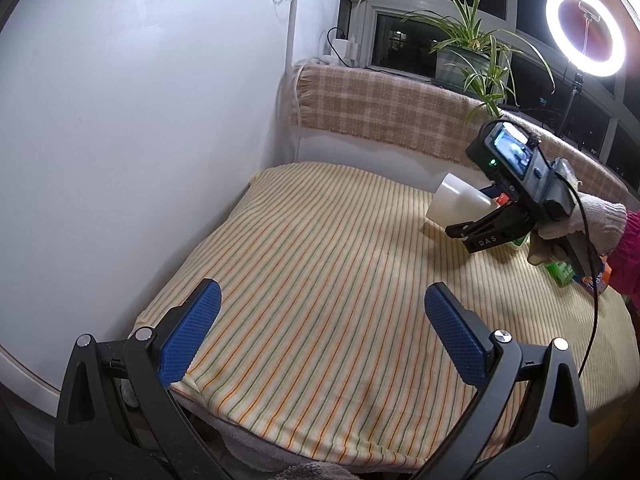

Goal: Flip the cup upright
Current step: 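Lift the white cup with the right tool and rotate it upright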

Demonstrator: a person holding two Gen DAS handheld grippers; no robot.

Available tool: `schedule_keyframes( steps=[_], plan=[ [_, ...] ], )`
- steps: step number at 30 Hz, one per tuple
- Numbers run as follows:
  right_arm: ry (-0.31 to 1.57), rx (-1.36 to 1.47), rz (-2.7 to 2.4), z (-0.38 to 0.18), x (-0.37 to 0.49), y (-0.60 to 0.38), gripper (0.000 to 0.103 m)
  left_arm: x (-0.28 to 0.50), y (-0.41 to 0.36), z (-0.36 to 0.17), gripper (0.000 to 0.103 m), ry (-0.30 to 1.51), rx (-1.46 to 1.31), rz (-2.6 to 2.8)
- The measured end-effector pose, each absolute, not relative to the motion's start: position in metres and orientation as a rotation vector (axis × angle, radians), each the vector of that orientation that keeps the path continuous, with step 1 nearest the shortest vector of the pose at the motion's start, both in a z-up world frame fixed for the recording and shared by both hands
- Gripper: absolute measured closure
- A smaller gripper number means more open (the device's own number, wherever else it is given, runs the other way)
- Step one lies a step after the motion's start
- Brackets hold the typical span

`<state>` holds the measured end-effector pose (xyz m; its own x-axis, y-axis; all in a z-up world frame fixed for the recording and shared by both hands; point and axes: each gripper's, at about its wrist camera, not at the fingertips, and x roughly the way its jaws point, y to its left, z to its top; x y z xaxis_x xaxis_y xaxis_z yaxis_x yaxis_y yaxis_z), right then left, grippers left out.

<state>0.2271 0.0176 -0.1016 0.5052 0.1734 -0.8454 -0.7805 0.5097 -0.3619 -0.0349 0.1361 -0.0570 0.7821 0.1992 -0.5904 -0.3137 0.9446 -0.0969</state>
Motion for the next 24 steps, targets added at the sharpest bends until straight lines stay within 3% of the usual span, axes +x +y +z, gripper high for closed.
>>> schedule_keyframes(
  steps=[12, 24],
  plan=[
    [0.853, -0.317, 0.669, -0.036, 0.175, -0.065, 0.028, -0.023, 0.117, -0.049, 0.0, 0.593, -0.168, 0.21],
    [1.031, 0.262, 0.539, -0.065, 0.118, -0.174, 0.028, -0.009, 0.076, -0.047, 0.0, 0.6, -0.131, 0.104]
  ],
)
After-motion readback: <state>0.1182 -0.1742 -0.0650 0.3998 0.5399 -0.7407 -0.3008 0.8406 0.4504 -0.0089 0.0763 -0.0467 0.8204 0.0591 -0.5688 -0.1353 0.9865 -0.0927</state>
